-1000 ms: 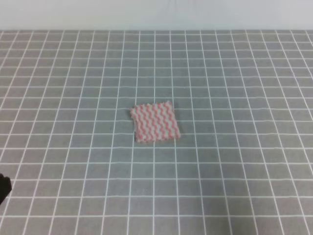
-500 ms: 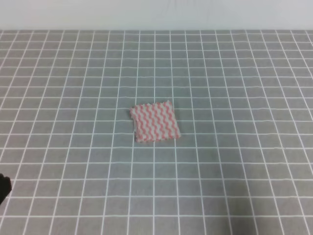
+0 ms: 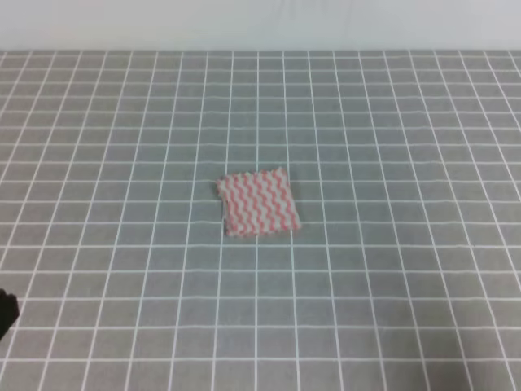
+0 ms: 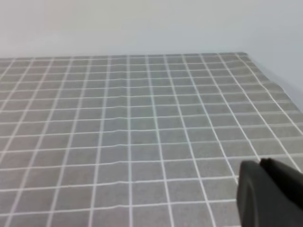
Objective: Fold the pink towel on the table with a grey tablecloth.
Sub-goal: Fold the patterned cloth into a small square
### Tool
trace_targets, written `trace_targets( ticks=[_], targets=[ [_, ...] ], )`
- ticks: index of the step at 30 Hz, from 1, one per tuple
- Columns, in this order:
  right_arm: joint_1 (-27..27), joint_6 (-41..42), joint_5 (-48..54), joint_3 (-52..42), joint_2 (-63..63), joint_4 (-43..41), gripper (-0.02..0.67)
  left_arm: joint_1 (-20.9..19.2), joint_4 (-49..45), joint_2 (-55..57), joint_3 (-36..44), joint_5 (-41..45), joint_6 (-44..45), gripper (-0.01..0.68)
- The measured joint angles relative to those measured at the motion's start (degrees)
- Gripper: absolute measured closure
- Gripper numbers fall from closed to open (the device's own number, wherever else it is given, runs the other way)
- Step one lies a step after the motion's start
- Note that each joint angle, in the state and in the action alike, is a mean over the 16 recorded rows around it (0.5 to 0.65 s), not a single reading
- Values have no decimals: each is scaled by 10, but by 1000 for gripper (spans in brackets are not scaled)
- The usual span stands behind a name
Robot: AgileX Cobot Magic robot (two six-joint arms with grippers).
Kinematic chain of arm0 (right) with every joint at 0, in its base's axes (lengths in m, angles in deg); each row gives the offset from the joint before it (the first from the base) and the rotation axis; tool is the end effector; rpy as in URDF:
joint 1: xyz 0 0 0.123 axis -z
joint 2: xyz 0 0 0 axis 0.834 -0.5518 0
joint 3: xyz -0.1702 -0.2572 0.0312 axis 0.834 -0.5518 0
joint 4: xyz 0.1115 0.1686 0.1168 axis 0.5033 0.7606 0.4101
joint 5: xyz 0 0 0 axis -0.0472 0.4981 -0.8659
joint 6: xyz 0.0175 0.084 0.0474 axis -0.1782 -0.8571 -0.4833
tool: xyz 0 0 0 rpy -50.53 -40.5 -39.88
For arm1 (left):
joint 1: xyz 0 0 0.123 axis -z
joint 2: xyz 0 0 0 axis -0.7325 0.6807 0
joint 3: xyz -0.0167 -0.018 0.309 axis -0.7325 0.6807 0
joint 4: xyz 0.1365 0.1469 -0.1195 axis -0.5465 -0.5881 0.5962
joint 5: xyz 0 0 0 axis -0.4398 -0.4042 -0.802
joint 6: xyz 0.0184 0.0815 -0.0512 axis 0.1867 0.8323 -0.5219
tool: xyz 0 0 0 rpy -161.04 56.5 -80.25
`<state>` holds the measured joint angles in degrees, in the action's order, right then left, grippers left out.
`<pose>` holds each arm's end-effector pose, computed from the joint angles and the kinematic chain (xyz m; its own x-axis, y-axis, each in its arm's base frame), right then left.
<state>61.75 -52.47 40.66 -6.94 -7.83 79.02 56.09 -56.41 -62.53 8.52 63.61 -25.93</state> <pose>0.0204 0.0026 0.2385 -0.1888 0.0691 -0.9796 0.0571 0.9966 0.0593 0.0130 -0.0336 0.3092 -0.2262 0.1497 -0.9625 0.4785 0.8777 0.0240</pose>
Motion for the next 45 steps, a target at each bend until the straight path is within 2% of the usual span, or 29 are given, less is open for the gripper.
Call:
trace_targets(
  ticks=[7, 13, 27, 45],
  targets=[
    [-1, -74, -51, -77, 42, -44, 666, 0, -1, 1, 0, 0, 0, 675],
    [-23, -99, -64, -114, 60, -58, 666, 0, -2, 2, 0, 0, 0, 675],
    [-100, -101, -45, -116, 63, -104, 666, 0, -2, 2, 0, -1, 0, 675],
    [-103, -100, -44, -112, 67, -116, 666, 0, -11, 3, 0, -9, 0, 675]
  ],
)
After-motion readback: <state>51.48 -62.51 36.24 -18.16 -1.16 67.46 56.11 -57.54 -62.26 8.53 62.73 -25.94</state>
